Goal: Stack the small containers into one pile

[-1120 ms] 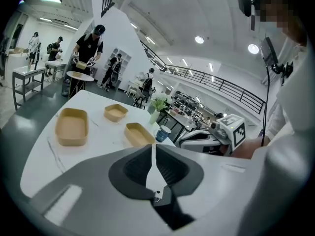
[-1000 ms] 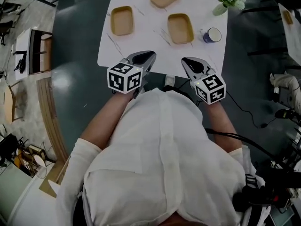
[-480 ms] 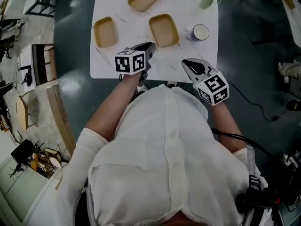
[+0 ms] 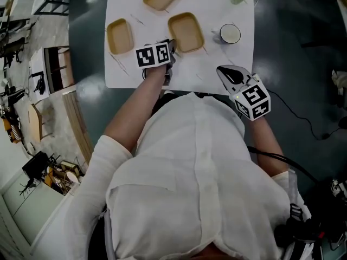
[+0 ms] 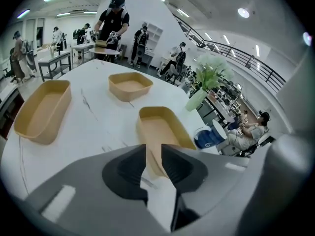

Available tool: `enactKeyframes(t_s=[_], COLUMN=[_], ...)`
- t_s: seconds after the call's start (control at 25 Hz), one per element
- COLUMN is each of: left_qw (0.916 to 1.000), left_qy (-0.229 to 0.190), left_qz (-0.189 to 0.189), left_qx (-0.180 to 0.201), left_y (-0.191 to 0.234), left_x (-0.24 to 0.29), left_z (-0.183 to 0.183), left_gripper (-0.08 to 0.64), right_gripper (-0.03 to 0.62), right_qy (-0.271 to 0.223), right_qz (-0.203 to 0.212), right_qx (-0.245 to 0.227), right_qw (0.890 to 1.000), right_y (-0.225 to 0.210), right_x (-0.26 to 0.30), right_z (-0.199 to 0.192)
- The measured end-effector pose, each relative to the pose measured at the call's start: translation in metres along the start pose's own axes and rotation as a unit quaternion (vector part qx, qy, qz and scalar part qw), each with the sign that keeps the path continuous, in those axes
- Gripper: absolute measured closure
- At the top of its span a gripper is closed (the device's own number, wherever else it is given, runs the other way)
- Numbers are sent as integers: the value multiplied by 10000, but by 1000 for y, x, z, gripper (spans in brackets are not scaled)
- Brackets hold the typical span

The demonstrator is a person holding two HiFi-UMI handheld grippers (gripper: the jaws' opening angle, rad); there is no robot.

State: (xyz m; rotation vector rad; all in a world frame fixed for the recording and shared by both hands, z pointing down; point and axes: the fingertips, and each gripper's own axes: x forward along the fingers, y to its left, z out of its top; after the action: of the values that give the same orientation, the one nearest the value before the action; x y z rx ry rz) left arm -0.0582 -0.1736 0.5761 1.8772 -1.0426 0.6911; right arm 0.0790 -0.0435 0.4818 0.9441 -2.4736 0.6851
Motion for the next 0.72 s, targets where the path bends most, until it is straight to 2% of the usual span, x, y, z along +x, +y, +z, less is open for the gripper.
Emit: enactKeyframes(t_s=[0.16, 0.32, 0.52, 0.72], left_qw=[9997, 9990, 9983, 9973], left_qy=[72, 149, 235, 249], left_qz=[68, 295, 395, 583], left_qx=[-237, -290, -348, -365], left_y=[4, 13, 18, 24], left_x=[8, 17, 22, 23], left_z=[-1, -4, -4, -3], left_gripper=[479, 479, 482, 532], right_gripper=[588, 588, 588, 588], right_qy=[-15, 1, 23, 15], right_qz=[10, 6, -15, -22], right_qx=[34, 49, 82, 100], right_qw=[10000, 10000, 10000, 9999], right_y=[-5, -9, -15, -21], right_x=[-5, -8, -13, -13], right_z=[-1, -6, -8, -6])
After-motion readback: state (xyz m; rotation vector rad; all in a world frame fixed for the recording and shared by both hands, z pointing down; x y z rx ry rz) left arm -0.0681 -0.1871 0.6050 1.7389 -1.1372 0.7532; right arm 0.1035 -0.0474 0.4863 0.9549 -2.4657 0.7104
